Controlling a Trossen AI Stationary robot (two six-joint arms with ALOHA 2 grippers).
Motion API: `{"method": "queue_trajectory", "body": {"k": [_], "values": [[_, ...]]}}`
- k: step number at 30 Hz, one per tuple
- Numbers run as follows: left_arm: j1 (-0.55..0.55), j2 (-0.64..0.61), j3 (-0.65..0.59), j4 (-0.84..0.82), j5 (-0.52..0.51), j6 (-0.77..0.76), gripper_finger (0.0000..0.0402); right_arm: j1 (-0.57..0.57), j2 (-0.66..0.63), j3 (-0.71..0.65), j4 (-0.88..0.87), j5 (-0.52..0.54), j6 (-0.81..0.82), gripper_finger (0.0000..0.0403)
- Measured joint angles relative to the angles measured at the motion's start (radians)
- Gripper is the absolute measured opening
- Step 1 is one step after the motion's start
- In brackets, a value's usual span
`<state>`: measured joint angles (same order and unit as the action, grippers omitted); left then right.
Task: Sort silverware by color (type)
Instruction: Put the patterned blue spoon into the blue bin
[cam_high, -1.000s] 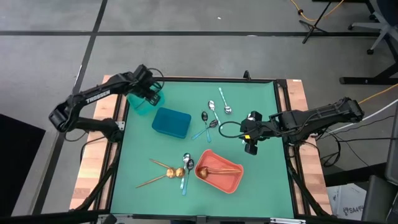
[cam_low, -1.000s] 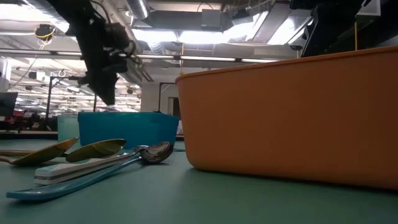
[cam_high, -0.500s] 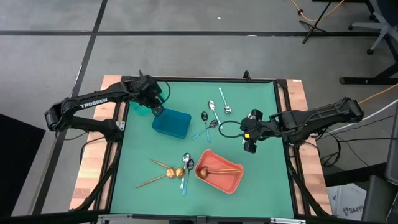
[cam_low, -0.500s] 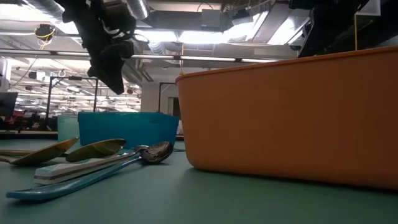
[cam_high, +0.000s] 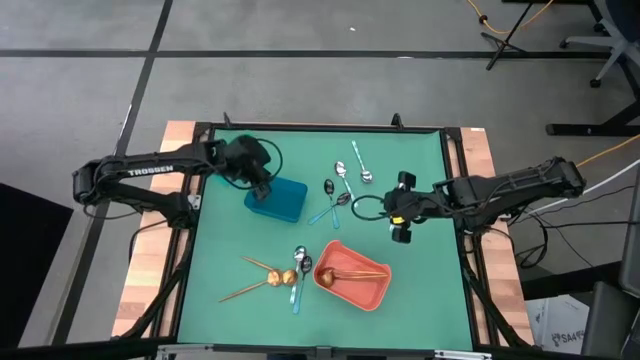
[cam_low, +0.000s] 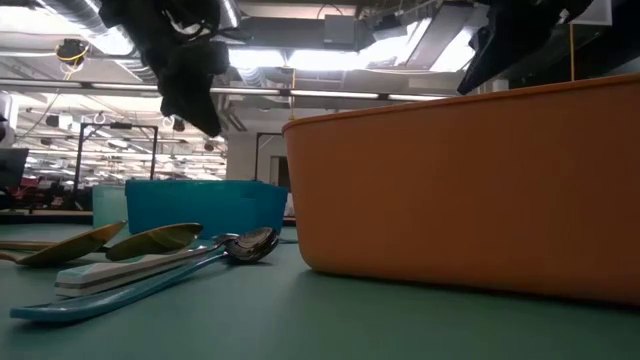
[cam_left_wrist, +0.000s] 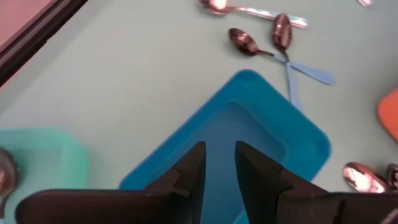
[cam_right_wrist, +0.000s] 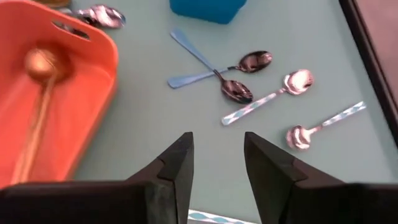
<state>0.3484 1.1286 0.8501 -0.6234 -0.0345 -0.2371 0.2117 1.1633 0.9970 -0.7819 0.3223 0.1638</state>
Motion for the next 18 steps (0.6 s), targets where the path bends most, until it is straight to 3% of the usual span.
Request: {"method": "queue_trajectory", "body": {"k": [6, 18], "values": [[-0.042, 0.000, 0.000, 0.002, -0.001, 0.000, 0.0080, -0.085, 0.000, 0.000, -0.081, -0.005, -0.097, 0.0131], [-0.084, 0.000, 0.000, 0.005, -0.008, 0.000, 0.0080, -0.264, 0.000, -0.059, -0.166, -0.177, -0.454, 0.0131]]}}
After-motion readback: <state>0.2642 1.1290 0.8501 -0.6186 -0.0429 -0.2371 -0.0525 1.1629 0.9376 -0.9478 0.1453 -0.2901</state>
